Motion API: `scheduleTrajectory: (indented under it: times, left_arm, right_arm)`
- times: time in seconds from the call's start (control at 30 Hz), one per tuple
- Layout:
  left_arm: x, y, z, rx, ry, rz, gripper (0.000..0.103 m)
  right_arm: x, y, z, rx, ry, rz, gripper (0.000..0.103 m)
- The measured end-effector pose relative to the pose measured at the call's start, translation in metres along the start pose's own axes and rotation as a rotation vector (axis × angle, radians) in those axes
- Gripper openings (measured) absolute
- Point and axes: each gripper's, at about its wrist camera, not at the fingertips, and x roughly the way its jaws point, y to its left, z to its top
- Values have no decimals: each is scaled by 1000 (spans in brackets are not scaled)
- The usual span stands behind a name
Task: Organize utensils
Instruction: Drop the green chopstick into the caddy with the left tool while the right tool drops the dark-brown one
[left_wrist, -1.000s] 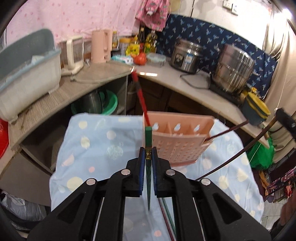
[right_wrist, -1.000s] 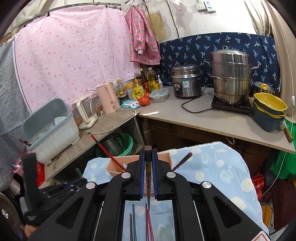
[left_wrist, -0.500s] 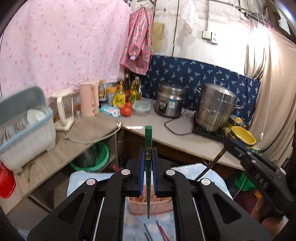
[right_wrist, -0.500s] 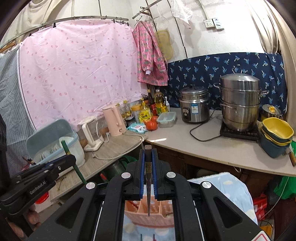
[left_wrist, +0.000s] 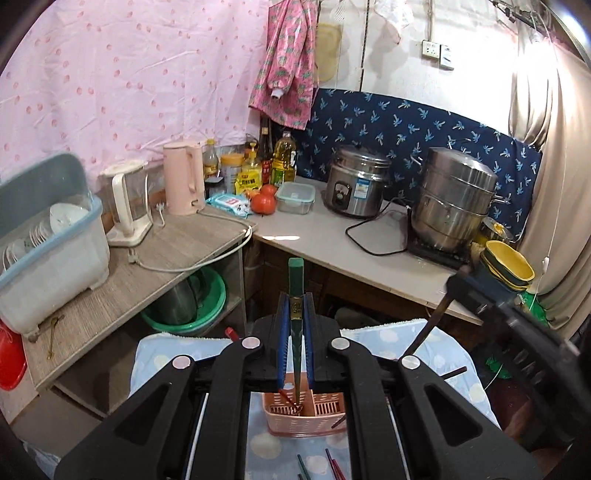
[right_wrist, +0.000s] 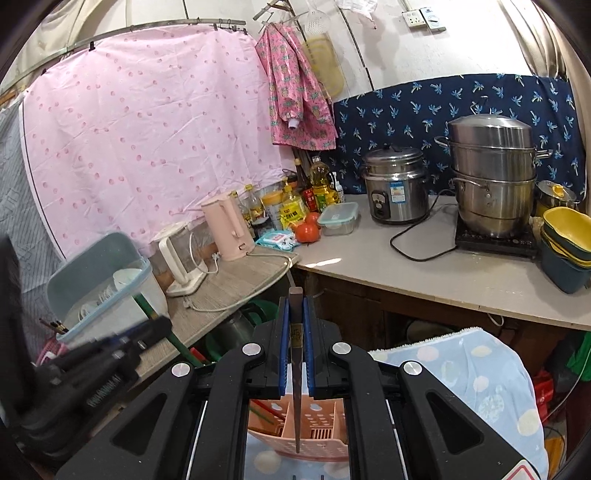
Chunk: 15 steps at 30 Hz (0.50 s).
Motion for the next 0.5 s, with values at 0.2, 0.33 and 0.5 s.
scheduleTrajectory:
  times: [0.2,0.33,0.5]
  left_arm:
    - [4,6,-3,-7,-1,5,7]
    - [9,9,-9,-8,13,12,7]
    - [20,14,-22,-14,46,37,8]
  right_arm:
    - [-14,10,19,-24,-59,14,7]
    - [-7,10,14,-34,-53,-10,7]
    - [21,-2,-14,-28,28,-49,9]
